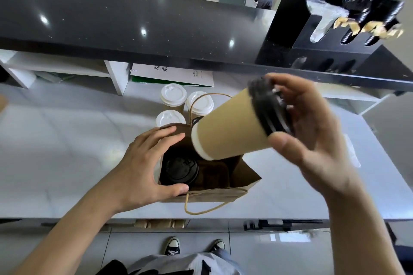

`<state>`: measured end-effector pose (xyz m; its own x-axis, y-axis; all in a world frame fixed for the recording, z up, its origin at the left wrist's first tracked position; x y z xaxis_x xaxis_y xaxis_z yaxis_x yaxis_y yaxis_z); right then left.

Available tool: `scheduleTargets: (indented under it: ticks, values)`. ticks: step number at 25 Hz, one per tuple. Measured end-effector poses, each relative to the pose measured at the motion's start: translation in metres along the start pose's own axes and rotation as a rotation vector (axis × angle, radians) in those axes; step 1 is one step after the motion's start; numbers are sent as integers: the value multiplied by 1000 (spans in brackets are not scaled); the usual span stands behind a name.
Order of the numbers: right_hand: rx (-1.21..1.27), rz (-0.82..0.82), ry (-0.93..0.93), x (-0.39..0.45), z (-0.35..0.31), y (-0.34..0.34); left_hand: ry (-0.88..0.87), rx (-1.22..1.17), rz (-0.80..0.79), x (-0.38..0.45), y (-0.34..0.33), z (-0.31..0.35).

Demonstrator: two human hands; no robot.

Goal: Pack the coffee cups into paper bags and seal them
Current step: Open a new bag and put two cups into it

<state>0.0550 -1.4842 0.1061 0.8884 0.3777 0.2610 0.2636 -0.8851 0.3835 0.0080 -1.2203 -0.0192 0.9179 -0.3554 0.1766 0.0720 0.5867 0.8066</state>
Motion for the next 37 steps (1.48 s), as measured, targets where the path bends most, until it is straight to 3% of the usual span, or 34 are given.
scheduleTargets:
  ticks: [5,11,16,28,37]
  values:
    - [-64,-184,-214,-3,16,-54,10,-64,11,0,2,0]
    - [-168,-140,-415,-2,52,-74,112,-91,-23,-2,1,-4]
    - [-438,-134,-430,-1,65,-63,98,-29,-52,-2,2,-4]
    - [-972,-383,-360,3,87,-81,57,-5,-65,-2,4,1]
    - [-1066,-454,-361,1,105,-94,30,10,-64,-1,2,3]
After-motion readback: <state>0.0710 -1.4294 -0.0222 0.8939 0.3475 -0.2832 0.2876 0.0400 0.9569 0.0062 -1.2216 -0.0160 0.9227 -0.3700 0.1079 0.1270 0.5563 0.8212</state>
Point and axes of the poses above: each hand's wrist, its own x-axis towards the middle knuckle, its own y-axis out of the back of the hand, z = x × y, the point moved 5 cm from there along x, towards the middle knuckle, and after that the axes turned 10 degrees about -y, right-handed, at the moved point
